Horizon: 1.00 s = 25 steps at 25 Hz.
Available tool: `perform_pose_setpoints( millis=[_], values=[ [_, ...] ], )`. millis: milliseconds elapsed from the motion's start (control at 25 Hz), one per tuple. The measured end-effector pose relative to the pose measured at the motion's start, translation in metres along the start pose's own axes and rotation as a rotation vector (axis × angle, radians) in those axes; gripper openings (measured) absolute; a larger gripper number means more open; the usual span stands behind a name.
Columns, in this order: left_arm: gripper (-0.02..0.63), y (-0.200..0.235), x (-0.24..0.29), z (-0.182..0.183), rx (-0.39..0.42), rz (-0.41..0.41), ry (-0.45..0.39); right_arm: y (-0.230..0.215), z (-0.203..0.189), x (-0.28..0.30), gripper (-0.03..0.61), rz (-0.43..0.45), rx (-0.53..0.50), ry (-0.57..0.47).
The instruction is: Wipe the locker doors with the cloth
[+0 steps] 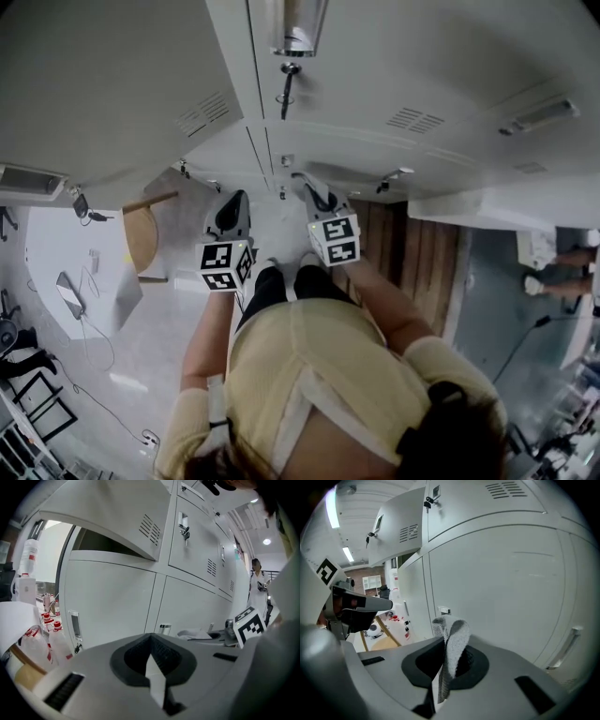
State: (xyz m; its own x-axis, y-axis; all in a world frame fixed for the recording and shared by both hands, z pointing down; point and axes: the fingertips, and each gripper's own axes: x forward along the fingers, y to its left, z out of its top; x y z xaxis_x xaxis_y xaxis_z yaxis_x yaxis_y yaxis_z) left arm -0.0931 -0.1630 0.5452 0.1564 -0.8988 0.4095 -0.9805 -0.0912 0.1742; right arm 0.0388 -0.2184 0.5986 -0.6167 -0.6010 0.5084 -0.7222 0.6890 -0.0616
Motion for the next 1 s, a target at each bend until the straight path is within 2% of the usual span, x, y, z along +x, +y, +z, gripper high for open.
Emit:
perform_pose_setpoints(
  millis=[360,680,1000],
  values=[
    [-0.014,0.023,-0.012,-0.016,-0.041,0.055,0.006,0.022,-0.015,0.044,0.010,0.050,-0.037,0.058],
    [-0.014,0.032,-0.010,-0.029,-0.043,0.065,0.031,0.018,-0.025,0.070,0.011,0.035,-0.063,0.082],
    [-0.015,0.034,-0.001,-0.029,-0.053,0.062,0.032,0.004,-0.032,0.078,0.010,0.004,-0.162,0.099]
  ],
)
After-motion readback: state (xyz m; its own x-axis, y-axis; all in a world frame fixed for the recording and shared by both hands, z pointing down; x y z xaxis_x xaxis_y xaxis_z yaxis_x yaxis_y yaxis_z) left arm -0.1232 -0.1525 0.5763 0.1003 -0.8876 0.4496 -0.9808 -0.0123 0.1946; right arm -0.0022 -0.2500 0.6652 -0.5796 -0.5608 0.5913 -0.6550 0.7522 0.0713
